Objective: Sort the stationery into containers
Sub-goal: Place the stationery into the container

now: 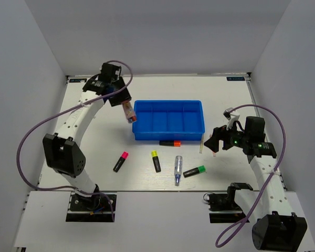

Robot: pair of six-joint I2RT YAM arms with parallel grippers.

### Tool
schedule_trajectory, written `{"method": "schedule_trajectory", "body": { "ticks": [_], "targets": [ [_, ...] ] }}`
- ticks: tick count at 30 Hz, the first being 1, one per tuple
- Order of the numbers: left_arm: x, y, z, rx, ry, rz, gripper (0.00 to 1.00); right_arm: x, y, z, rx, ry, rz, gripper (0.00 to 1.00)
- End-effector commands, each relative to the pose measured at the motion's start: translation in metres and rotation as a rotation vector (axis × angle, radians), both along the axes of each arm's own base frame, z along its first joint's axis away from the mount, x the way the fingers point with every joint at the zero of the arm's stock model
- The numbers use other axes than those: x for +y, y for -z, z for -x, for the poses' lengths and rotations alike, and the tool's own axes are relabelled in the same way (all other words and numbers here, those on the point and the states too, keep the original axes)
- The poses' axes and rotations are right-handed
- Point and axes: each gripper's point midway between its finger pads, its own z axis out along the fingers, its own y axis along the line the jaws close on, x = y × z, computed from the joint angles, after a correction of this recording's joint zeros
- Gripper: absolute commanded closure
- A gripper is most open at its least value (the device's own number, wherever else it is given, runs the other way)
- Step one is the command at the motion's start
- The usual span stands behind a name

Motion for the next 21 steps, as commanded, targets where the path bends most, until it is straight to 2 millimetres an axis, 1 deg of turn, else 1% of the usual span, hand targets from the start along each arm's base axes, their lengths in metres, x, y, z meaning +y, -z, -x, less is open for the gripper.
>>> {"method": "schedule_trajectory", "body": {
  "ticks": [1,2,3,4,5,6,7,8,9,10,11,12,14,17,18,21],
  "targets": [
    [-0.03,-0.027,-0.029,-0.12,0.083,-0.019,1.0,0.002,-0.01,-0.007,-0.047,-0.015,-0.003,0.1],
    [-0.041,-0.039,-0.034,-0.155,0.102,-0.013,1.0,0.002,-0.009,-0.006,-0.036,-0.015,-0.005,0.1],
    [-0.049,-0.03,-0.039,-0.145,0.123,-0.039,1.0,0.002,-0.009,-0.006,-0.041,-0.017,-0.003,0.1],
    [-0.058,-0.042,-0.05,-0.183,0.141,-0.048,1.0,0.002,-0.008,-0.006,-0.037,-0.017,-0.004,0.1],
    [-0.067,-0.047,-0.058,-0.205,0.151,-0.062,1.0,0.002,-0.009,-0.005,-0.041,-0.017,-0.003,0.1],
    [-0.067,-0.046,-0.063,-0.219,0.173,-0.113,1.0,0.003,-0.008,-0.005,-0.038,-0.019,-0.003,0.1],
    [-0.075,-0.044,-0.074,-0.227,0.178,-0.143,1.0,0.003,-0.008,-0.005,-0.038,-0.019,-0.003,0.1],
    [-0.082,-0.042,-0.074,-0.225,0.203,-0.154,1.0,0.003,-0.01,-0.005,-0.041,-0.02,-0.005,0.1],
    [-0.081,-0.038,-0.077,-0.227,0.21,-0.202,1.0,0.003,-0.01,-0.005,-0.046,-0.023,-0.003,0.1],
    [-0.083,-0.04,-0.08,-0.239,0.229,-0.225,1.0,0.003,-0.01,-0.005,-0.047,-0.022,-0.004,0.1],
    [-0.087,-0.024,-0.082,-0.212,0.242,-0.248,1.0,0.003,-0.01,-0.005,-0.049,-0.022,-0.002,0.1],
    [-0.085,-0.023,-0.085,-0.222,0.244,-0.28,1.0,0.002,-0.01,-0.006,-0.05,-0.02,0.0,0.1],
    [-0.087,-0.007,-0.084,-0.2,0.261,-0.318,1.0,0.002,-0.01,-0.005,-0.049,-0.023,-0.001,0.1],
    [-0.088,0.006,-0.083,-0.187,0.272,-0.349,1.0,0.003,-0.01,-0.004,-0.047,-0.024,-0.002,0.1],
    [-0.087,0.016,-0.081,-0.17,0.278,-0.364,1.0,0.002,-0.01,-0.005,-0.045,-0.021,-0.001,0.1],
    [-0.085,0.026,-0.078,-0.154,0.285,-0.385,1.0,0.002,-0.011,-0.005,-0.05,-0.023,-0.001,0.1]
  ]
}}
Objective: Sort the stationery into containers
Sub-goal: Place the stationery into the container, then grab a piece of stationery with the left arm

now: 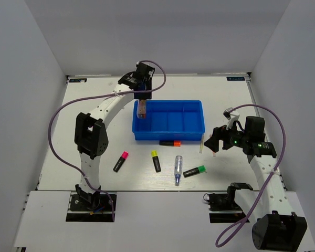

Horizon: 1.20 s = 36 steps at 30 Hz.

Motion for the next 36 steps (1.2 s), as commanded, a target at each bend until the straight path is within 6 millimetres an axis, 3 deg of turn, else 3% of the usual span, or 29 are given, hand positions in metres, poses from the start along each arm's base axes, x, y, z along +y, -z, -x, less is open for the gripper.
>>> {"method": "schedule_trajectory", "body": {
  "ticks": [1,5,9,13,22,26,29,31,32,33,34,35,36],
  "targets": [
    [0.006,-0.012,-0.001,-0.057,0.0,-0.036,0.96,0.002,-0.013,-0.004,-0.061,-0.023,0.0,0.1],
    [0.003,-0.005,0.004,-0.039,0.014,-0.052,0.75,0.003,-0.012,-0.005,-0.057,-0.023,0.0,0.1],
    [0.0,-0.007,0.007,-0.041,0.023,-0.052,0.68,0.001,-0.012,-0.005,-0.059,-0.016,0.007,0.1],
    [-0.003,-0.009,0.01,-0.042,0.03,-0.049,0.42,0.001,-0.012,-0.005,-0.063,-0.015,0.01,0.1],
    [0.0,-0.021,0.018,-0.047,0.024,-0.035,0.27,0.0,-0.012,-0.006,-0.065,-0.009,0.014,0.1],
    [0.002,-0.044,0.027,-0.078,0.028,-0.016,0.19,-0.002,-0.01,-0.006,-0.059,-0.002,0.019,0.1],
    [0.007,-0.071,0.046,-0.112,0.027,0.01,0.08,-0.003,-0.009,-0.008,-0.069,-0.002,0.029,0.1],
    [0.019,-0.081,0.074,-0.113,0.035,0.021,0.02,-0.007,-0.002,-0.01,-0.052,0.015,0.051,0.1],
    [0.021,-0.081,0.081,-0.112,0.038,0.028,0.0,-0.009,-0.001,-0.013,-0.053,0.023,0.06,0.1],
    [0.032,-0.059,0.103,-0.066,0.042,0.017,0.0,-0.014,0.003,-0.015,-0.046,0.044,0.081,0.1],
    [0.035,-0.053,0.112,-0.058,0.051,0.021,0.0,-0.014,0.008,-0.016,-0.025,0.044,0.083,0.1],
    [0.042,-0.08,0.123,-0.132,0.054,0.07,0.0,-0.015,0.009,-0.017,-0.024,0.049,0.088,0.1],
    [0.05,-0.036,0.141,-0.053,0.081,0.025,0.0,-0.016,0.01,-0.018,-0.014,0.057,0.084,0.1]
  ]
}}
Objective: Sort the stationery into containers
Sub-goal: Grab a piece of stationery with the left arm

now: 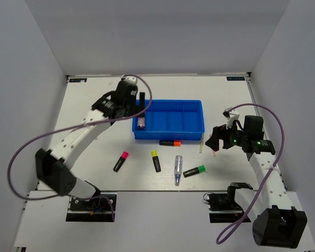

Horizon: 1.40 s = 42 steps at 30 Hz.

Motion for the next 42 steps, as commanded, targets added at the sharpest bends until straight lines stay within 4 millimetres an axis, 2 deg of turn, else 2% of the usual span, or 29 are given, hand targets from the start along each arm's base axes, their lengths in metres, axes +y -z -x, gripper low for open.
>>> {"method": "schedule_trajectory", "body": {
  "ticks": [1,2,3,5,6,7,9,10,11,12,13,14,15,16,17,20,21,25,30,31,33,34,37,38,40,41,42],
  "targets": [
    [0.02,0.016,0.04,0.012,0.036,0.013,0.0,-0.005,0.0,-0.011,-0.025,0.019,0.029,0.1],
    [0.027,0.003,0.048,-0.034,0.039,0.042,0.06,-0.005,0.0,-0.011,-0.018,0.018,0.023,0.1],
    [0.032,0.038,0.063,0.039,0.071,0.021,0.13,-0.004,0.0,-0.011,-0.016,0.024,0.018,0.1],
    [0.039,0.042,0.071,0.036,0.091,0.057,0.29,-0.004,0.002,-0.011,-0.013,0.025,0.016,0.1],
    [0.041,0.059,0.082,0.061,0.116,0.068,0.45,-0.005,0.001,-0.012,-0.018,0.028,0.017,0.1],
    [0.046,0.066,0.091,0.084,0.125,0.063,0.48,-0.006,0.003,-0.012,-0.015,0.034,0.022,0.1],
    [0.045,0.072,0.101,0.108,0.156,0.075,0.49,-0.007,0.002,-0.013,-0.021,0.038,0.025,0.1],
    [0.043,0.074,0.106,0.122,0.177,0.08,0.44,-0.007,0.003,-0.013,-0.018,0.039,0.023,0.15],
    [0.042,0.075,0.108,0.131,0.183,0.084,0.41,-0.007,0.004,-0.012,-0.015,0.039,0.023,0.25],
    [0.044,0.079,0.112,0.144,0.186,0.082,0.32,-0.006,0.004,-0.012,-0.016,0.037,0.019,0.35],
    [0.044,0.081,0.115,0.153,0.188,0.084,0.26,-0.004,0.005,-0.012,-0.016,0.028,0.015,0.55],
    [0.045,0.084,0.117,0.156,0.187,0.081,0.24,-0.004,0.008,-0.012,-0.02,0.024,0.012,0.65],
    [0.046,0.083,0.117,0.147,0.186,0.081,0.23,-0.002,0.014,-0.009,-0.008,0.017,0.005,0.71],
    [0.052,0.089,0.12,0.157,0.171,0.061,0.2,-0.001,0.012,-0.015,-0.041,0.007,0.004,0.71],
    [0.054,0.091,0.122,0.155,0.167,0.057,0.2,-0.001,0.021,-0.012,-0.031,0.002,0.007,0.65],
    [0.057,0.097,0.128,0.155,0.162,0.058,0.19,-0.01,0.019,-0.022,-0.078,0.039,0.044,0.37],
    [0.057,0.097,0.128,0.149,0.161,0.068,0.18,-0.02,0.019,-0.028,-0.095,0.09,0.088,0.31],
    [0.056,0.099,0.131,0.132,0.173,0.082,0.14,-0.029,0.028,-0.031,-0.105,0.131,0.126,0.15],
    [0.054,0.095,0.132,0.131,0.19,0.086,0.11,-0.032,0.036,-0.031,-0.099,0.16,0.125,0.14],
    [0.053,0.096,0.131,0.126,0.195,0.086,0.11,-0.038,0.036,-0.034,-0.1,0.193,0.145,0.14],
    [0.053,0.103,0.133,0.131,0.2,0.088,0.11,-0.042,0.037,-0.037,-0.1,0.216,0.153,0.18],
    [0.053,0.105,0.134,0.135,0.203,0.084,0.11,-0.044,0.038,-0.037,-0.092,0.241,0.152,0.24],
    [0.056,0.109,0.134,0.148,0.205,0.063,0.12,-0.053,0.042,-0.046,-0.099,0.322,0.159,0.31],
    [0.057,0.109,0.134,0.148,0.203,0.058,0.12,-0.058,0.047,-0.047,-0.087,0.354,0.168,0.31],
    [0.06,0.109,0.133,0.142,0.194,0.045,0.12,-0.063,0.043,-0.056,-0.122,0.386,0.175,0.33],
    [0.06,0.111,0.134,0.147,0.195,0.046,0.12,-0.074,0.051,-0.055,-0.111,0.447,0.201,0.3],
    [0.06,0.111,0.135,0.144,0.195,0.051,0.12,-0.076,0.052,-0.056,-0.12,0.459,0.209,0.3]
  ]
}}
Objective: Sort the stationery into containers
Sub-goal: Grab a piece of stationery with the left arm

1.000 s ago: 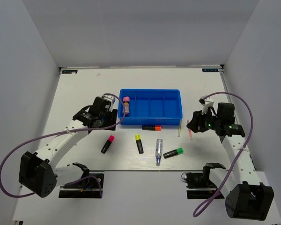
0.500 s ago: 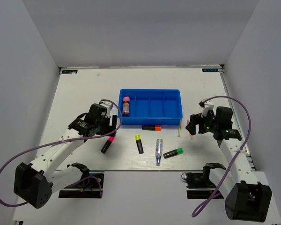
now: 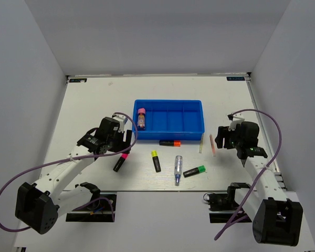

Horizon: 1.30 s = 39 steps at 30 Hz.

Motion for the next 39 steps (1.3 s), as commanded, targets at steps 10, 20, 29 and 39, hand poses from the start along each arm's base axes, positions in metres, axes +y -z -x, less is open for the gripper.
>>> {"method": "schedule_trajectory", "body": {
  "ticks": [10,20,29,39],
  "targets": [
    [-0.002,-0.002,-0.002,-0.039,0.008,0.022,0.12,-0.023,-0.007,-0.024,-0.144,0.143,0.027,0.24],
    [0.0,0.002,-0.002,-0.038,-0.004,0.014,0.11,-0.018,-0.009,-0.018,-0.108,0.141,-0.014,0.21],
    [0.002,0.003,-0.004,-0.035,-0.008,-0.003,0.11,-0.019,-0.005,-0.018,-0.093,0.147,-0.015,0.21],
    [0.007,0.003,-0.003,-0.06,-0.02,-0.011,0.11,-0.019,-0.01,-0.017,-0.088,0.147,-0.029,0.2]
  ]
}}
